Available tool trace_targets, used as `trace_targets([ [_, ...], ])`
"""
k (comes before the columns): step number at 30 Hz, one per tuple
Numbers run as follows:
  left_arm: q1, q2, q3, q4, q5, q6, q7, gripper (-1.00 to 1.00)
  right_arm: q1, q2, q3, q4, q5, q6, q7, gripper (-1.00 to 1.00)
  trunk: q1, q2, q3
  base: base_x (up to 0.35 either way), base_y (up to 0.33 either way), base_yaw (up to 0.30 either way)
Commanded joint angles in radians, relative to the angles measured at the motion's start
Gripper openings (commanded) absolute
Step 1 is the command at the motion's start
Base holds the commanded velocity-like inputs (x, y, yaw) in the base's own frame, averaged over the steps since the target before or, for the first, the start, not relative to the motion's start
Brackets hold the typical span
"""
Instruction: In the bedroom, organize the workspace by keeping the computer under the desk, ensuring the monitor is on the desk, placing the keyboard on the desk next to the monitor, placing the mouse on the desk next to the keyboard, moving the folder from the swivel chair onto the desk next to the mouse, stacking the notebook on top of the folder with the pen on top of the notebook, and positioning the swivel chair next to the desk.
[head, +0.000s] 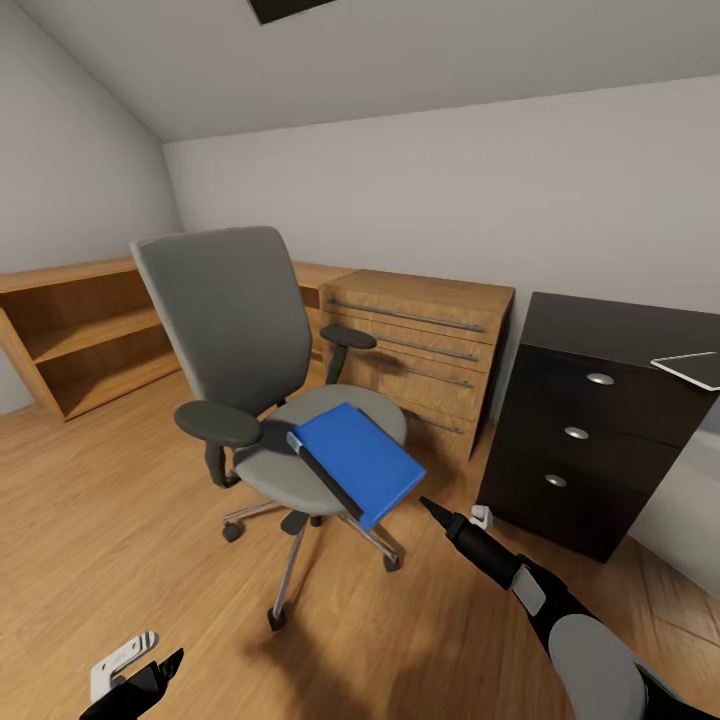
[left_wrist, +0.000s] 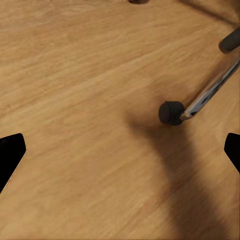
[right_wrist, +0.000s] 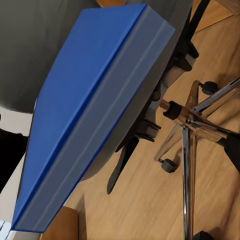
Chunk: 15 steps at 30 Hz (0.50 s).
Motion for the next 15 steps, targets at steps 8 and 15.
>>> trace_targets([
  [8, 0.006, -0.023, 0.021, -0.024, 0.003, 0.017, -0.003, 1.00, -0.024, 0.023, -0.011, -0.024, 0.010, 0.031, 0.028, 1.00, 0.000, 0.000, -0.001, 0.000, 0.012, 0.000],
  [15, 0.007, -0.029, 0.032, -0.063, 0.001, 0.017, -0.002, 1.00, -0.063, 0.035, -0.012, -0.041, 0.010, 0.032, 0.048, 1.00, 0.000, 0.000, -0.001, 0.000, 0.000, 0.000],
])
